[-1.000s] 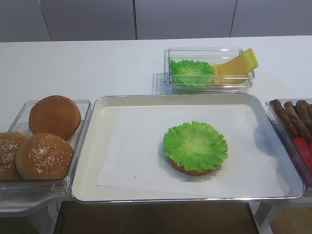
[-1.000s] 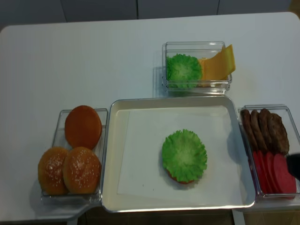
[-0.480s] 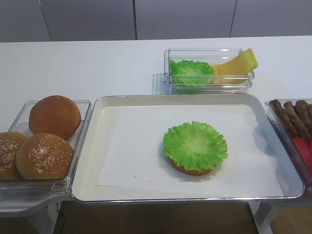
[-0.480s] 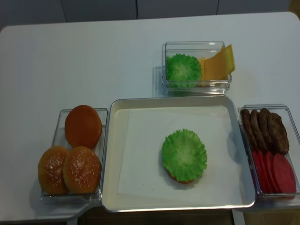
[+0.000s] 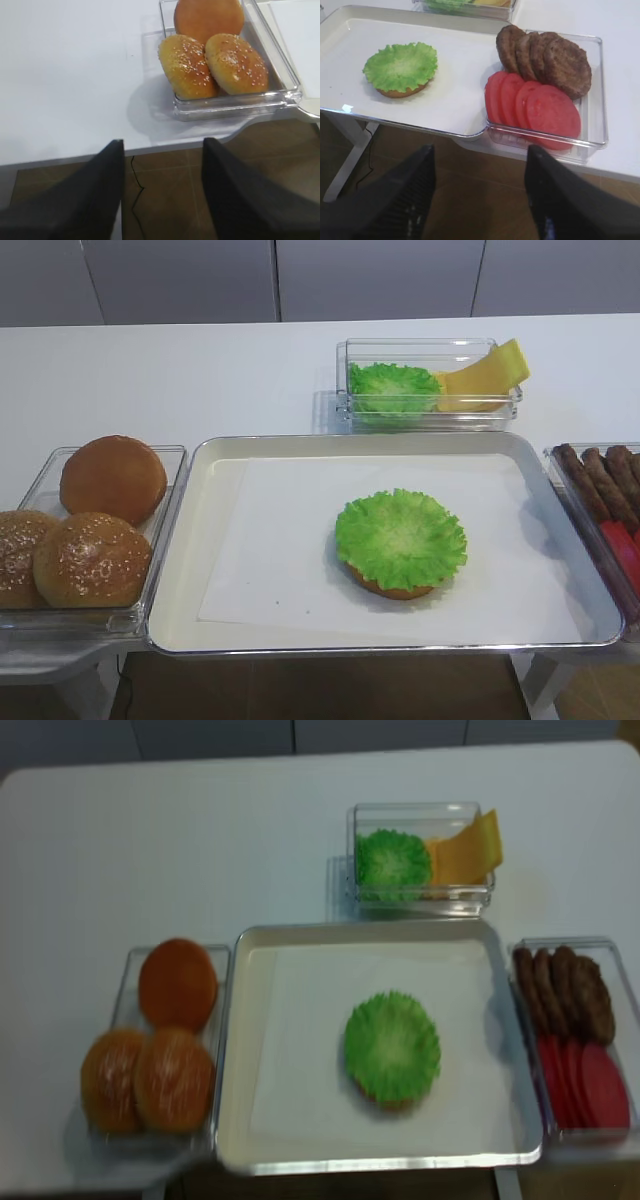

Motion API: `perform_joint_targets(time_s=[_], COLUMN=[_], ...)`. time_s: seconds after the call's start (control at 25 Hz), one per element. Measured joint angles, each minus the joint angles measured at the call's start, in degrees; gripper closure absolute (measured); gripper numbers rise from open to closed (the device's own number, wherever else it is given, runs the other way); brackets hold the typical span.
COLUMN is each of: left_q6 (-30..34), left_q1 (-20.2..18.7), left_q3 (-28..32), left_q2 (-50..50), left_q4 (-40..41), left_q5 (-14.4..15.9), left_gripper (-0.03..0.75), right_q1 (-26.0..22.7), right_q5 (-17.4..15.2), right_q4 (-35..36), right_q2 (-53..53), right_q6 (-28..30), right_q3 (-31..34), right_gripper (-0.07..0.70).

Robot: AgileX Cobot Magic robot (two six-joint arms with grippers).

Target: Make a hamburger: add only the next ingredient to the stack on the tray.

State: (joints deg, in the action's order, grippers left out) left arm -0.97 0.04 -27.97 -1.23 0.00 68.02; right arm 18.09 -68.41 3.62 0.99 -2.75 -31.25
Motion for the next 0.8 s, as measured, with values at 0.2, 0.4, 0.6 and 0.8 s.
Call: perform_joint_targets(time_s=[0.2,0.4,0.6,0.8], left_q6=[0.0,0.0,0.0,0.0], left_q1=[0.0,0.0,0.0,0.0], left_q3=[0.0,0.0,0.0,0.0], left_q2=[0.0,0.0,0.0,0.0], left_q4=[0.0,0.0,0.0,0.0], left_q5=[0.0,0.0,0.0,0.0], left_gripper=[0.344,0.344,0.344,0.344], right_q1=[0.0,0.0,0.0,0.0], right_q5=[2.37,2.59,2.59,2.59], right_q4=[0.69,0.05,-0.07,-0.07], right_q2=[0.07,0.07,0.07,0.07], right_q6=[1.28,2.35,2.75,2.75], right_q3=[2.33,3.56,3.98,3.98], right_gripper=[0.204,0.204,0.204,0.204])
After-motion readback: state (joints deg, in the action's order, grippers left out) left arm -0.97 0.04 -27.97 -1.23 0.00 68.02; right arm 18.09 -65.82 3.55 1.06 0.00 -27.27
